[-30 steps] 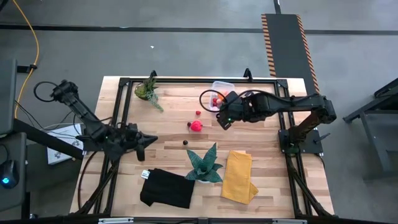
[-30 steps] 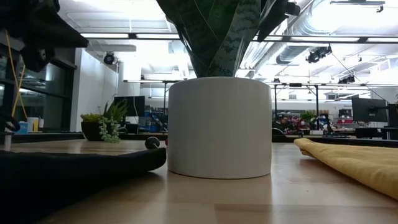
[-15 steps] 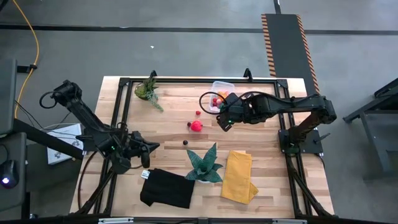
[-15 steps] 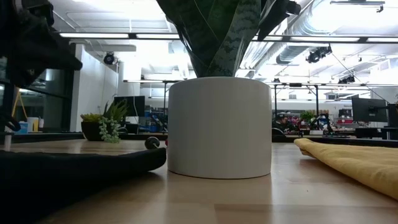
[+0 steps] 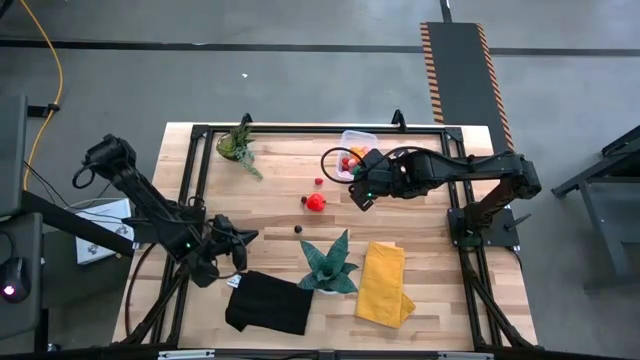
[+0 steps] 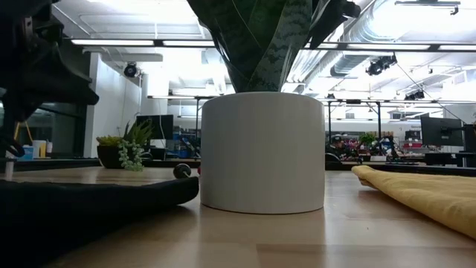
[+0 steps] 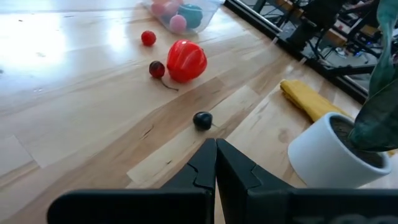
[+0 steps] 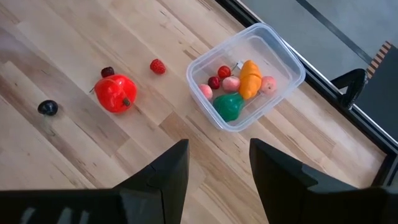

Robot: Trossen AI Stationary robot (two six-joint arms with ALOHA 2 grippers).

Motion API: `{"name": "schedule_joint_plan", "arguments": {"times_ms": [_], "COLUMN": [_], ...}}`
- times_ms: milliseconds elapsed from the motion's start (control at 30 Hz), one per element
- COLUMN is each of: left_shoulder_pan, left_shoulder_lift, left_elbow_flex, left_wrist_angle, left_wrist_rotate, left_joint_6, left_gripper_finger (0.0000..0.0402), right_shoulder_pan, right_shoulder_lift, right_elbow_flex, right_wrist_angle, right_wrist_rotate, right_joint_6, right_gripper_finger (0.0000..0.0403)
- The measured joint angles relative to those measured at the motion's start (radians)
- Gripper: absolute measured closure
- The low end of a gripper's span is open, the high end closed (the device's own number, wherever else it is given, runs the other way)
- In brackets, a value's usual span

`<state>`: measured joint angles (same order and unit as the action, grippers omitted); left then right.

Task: Pick and placing Produce into tupperware
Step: Put the black cherry into the transparent container

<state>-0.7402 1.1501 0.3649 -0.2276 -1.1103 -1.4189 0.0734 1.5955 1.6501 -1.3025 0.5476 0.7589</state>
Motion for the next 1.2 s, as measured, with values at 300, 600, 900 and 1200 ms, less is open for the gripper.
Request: {"name": "schedule_joint_plan", "arguments": {"times_ms": [300, 600, 900, 1200], "left_shoulder_pan": [0.0, 0.0, 0.001, 0.001], "left_shoulder_lift": [0.056, 0.147, 0.15, 0.15], "left_elbow_flex": [0.0, 0.0, 0.0, 0.0], "left_wrist_angle": [-0.002, 0.0, -0.004, -0.002], "left_wrist_rotate": [0.02, 0.085, 0.13, 0.125], "left_joint_6": [-0.001, -0.002, 0.126, 0.238], "left_gripper_finger": [0.0401, 0.0401, 0.0401, 0.0401], "right_shoulder_pan": [0.0, 0.0, 0.0, 0.013], "right_shoulder_lift": [0.0, 0.0, 0.0, 0.0], "right_elbow_flex": [0.0, 0.0, 0.0, 0.0], "right_wrist_angle": [-0.006, -0.033, -0.034, -0.034], "right_wrist_rotate": [-0.001, -0.001, 0.001, 0.025], "right_joint_6": [0.0, 0.003, 0.01, 0.036], "right_gripper_finger": [0.0243, 0.0243, 0.0243, 0.0243]}}
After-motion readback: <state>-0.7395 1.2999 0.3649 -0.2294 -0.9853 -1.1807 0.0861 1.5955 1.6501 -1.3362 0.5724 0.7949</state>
